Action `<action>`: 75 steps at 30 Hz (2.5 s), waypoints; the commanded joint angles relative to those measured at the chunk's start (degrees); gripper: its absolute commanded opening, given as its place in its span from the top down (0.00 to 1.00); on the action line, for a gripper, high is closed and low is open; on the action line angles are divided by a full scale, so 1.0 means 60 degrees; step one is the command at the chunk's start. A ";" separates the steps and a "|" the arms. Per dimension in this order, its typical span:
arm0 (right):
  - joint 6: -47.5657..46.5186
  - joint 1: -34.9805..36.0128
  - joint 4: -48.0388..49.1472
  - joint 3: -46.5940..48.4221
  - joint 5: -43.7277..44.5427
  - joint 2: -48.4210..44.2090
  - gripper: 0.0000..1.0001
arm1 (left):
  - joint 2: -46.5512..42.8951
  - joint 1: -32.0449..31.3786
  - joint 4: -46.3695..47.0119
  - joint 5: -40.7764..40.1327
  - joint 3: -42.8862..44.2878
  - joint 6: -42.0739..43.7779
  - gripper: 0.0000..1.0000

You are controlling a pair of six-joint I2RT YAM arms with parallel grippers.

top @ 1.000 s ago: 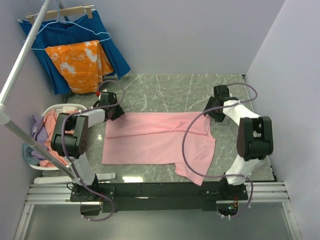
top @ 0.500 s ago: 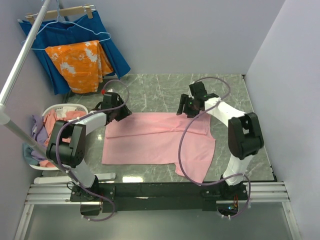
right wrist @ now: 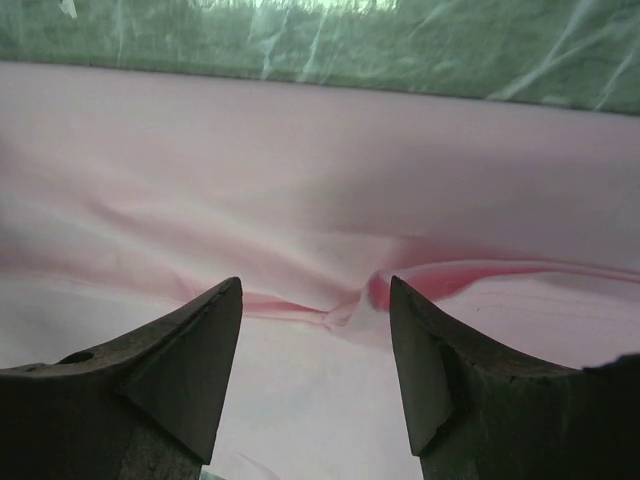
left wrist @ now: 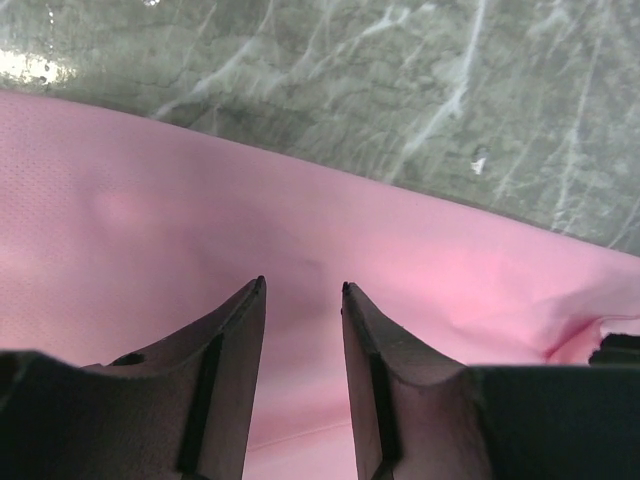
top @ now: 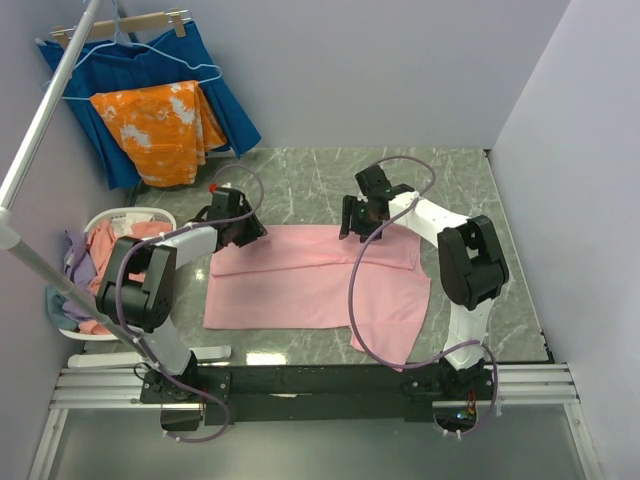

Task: Fold and stack the t-shirts
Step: Fold the flattened tshirt in 1/3 of the way

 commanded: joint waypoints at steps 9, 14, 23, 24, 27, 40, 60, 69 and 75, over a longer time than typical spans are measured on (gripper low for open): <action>-0.0059 0.0279 -0.1126 0.0222 0.1747 0.0329 0.48 | 0.0300 -0.0019 -0.0164 0.0009 0.0134 0.0150 0.59; -0.0089 0.0337 -0.1186 -0.0070 0.2245 0.0082 0.92 | 0.0432 -0.0019 -0.0209 0.0097 0.0178 0.0165 0.59; 0.0204 0.0776 -0.1493 -0.0947 0.2583 -0.1134 1.00 | 0.0637 -0.0033 -0.0238 0.0214 0.0280 0.0165 0.59; 0.0335 0.0879 -0.1551 -0.1080 0.2612 -0.1324 1.00 | 0.0652 -0.0033 -0.0223 0.0229 0.0280 0.0165 0.59; 0.0730 0.1317 -0.1784 -0.1579 0.2832 -0.1998 1.00 | 0.0739 -0.0019 -0.0121 0.0302 0.0280 0.0136 0.59; 0.3060 0.3019 -0.2459 -0.3162 0.4012 -0.4076 0.35 | 0.1238 -0.0019 -0.0238 0.0551 0.0573 0.0341 0.60; 0.0922 -0.0980 -0.0161 -0.1961 0.3859 -0.1855 0.33 | 0.0828 -0.0019 -0.0531 0.0302 0.0456 0.0428 0.60; 0.0746 -0.1420 -0.0087 -0.1784 0.3389 -0.1340 0.48 | 0.0871 -0.0019 -0.0736 0.0112 0.0456 0.0531 0.60; 0.0849 -0.1435 -0.0175 -0.2165 0.3024 -0.1633 0.56 | 0.0989 -0.0019 -0.0751 0.0214 0.0485 0.0546 0.60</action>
